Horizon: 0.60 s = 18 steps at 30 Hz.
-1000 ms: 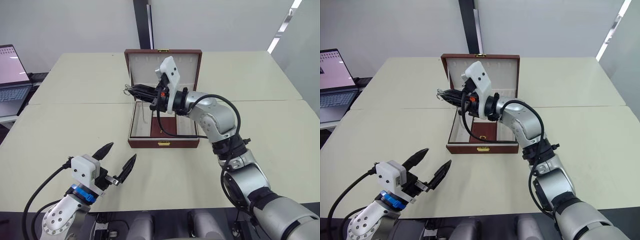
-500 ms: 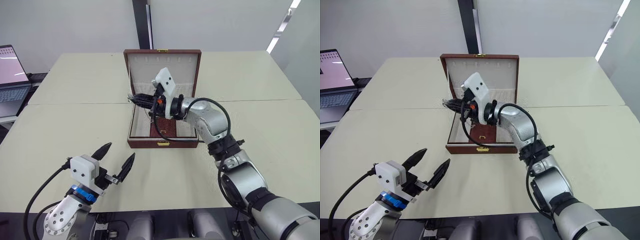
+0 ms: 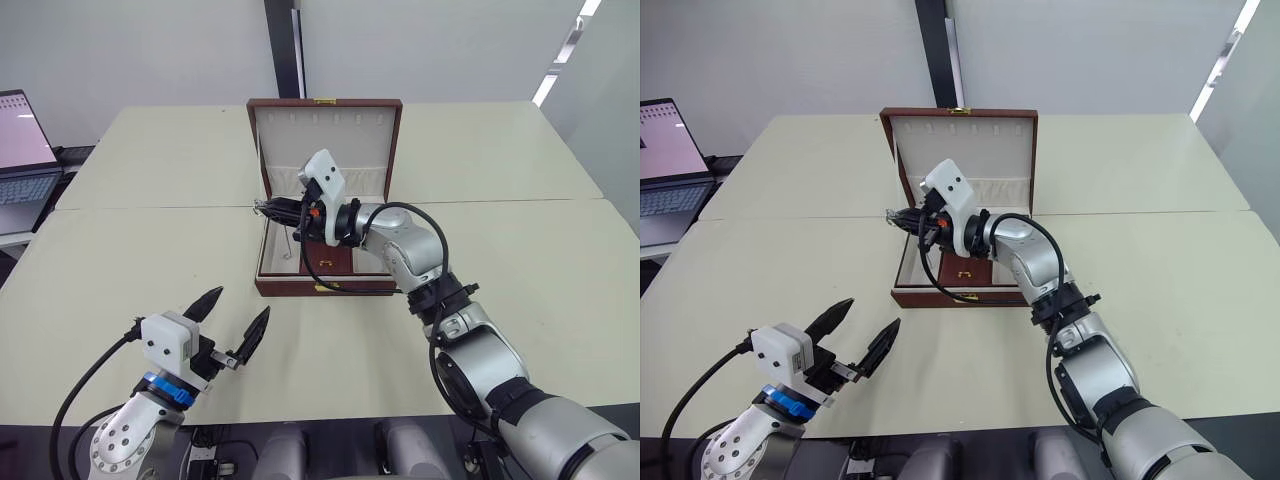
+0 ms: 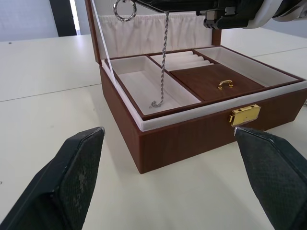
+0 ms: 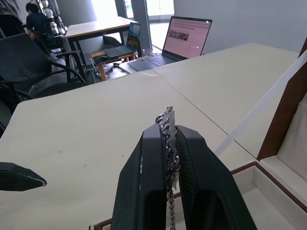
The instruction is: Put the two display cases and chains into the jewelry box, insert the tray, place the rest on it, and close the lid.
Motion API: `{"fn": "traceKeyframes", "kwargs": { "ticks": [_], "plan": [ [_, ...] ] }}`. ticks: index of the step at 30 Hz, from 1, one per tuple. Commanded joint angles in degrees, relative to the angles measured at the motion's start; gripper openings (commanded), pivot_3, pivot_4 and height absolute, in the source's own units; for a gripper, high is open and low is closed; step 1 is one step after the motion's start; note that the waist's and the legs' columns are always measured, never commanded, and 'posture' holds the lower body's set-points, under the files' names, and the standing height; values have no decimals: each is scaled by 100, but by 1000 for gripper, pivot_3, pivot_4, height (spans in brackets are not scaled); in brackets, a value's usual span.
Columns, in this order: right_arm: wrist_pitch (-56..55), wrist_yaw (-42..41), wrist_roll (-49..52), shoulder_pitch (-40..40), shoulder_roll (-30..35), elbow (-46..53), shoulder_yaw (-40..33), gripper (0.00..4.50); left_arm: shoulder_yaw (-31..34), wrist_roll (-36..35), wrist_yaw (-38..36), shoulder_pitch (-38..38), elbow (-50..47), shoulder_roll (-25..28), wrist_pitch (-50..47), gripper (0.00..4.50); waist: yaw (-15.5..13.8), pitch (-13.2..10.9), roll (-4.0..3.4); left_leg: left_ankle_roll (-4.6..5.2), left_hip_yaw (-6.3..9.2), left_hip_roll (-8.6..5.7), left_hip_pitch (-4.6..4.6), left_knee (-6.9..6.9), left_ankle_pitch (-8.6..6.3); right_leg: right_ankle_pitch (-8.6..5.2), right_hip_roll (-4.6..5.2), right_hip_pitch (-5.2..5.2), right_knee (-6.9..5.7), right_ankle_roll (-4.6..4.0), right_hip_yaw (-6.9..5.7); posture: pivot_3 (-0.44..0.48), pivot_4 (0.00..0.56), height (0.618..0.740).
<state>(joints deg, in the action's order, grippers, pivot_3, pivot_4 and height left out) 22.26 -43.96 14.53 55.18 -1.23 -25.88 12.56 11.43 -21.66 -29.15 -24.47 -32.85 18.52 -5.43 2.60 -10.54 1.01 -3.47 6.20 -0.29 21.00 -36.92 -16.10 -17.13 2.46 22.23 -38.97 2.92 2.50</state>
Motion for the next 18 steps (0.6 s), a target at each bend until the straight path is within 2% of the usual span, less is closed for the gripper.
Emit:
{"fn": "traceKeyframes", "kwargs": {
  "ticks": [1,2,4,5,8,17,18],
  "plan": [
    [-84,-36,-19,121,-48,121,-61,95,-47,-27,41,-32,-138,-41,103,4500,1,0,0,0,0,0,0,0,0,0,0,0,0,0,0,0,150,740],
    [-73,-38,-14,109,-38,137,-66,95,-53,-29,42,-28,-141,-43,91,4500,1,0,0,0,0,0,0,0,0,0,0,0,0,0,0,0,150,740],
    [-68,-45,-2,87,-21,160,-78,807,-52,-43,55,2,-156,-40,51,4500,1,0,0,0,0,0,0,0,0,0,0,0,0,0,0,0,150,740],
    [-69,-47,0,77,-13,168,-80,938,-49,-47,62,14,-163,-35,35,4500,1,0,0,0,0,0,0,0,0,0,0,0,0,0,0,0,150,740],
    [-75,-60,13,69,3,167,-94,1722,-48,-44,73,39,-157,-25,21,4500,1,0,0,0,0,0,0,0,0,0,0,0,0,0,0,0,150,740],
    [-136,-112,39,102,43,144,-165,4476,-59,-60,93,133,-138,15,-35,4500,2,0,0,0,0,0,0,1,0,0,0,0,0,0,0,0,150,740],
    [-141,-117,40,90,50,153,-170,4476,-52,-76,90,148,-134,28,-53,4500,3,0,0,0,0,0,0,0,0,0,0,0,0,0,0,0,150,740]
  ]
}}
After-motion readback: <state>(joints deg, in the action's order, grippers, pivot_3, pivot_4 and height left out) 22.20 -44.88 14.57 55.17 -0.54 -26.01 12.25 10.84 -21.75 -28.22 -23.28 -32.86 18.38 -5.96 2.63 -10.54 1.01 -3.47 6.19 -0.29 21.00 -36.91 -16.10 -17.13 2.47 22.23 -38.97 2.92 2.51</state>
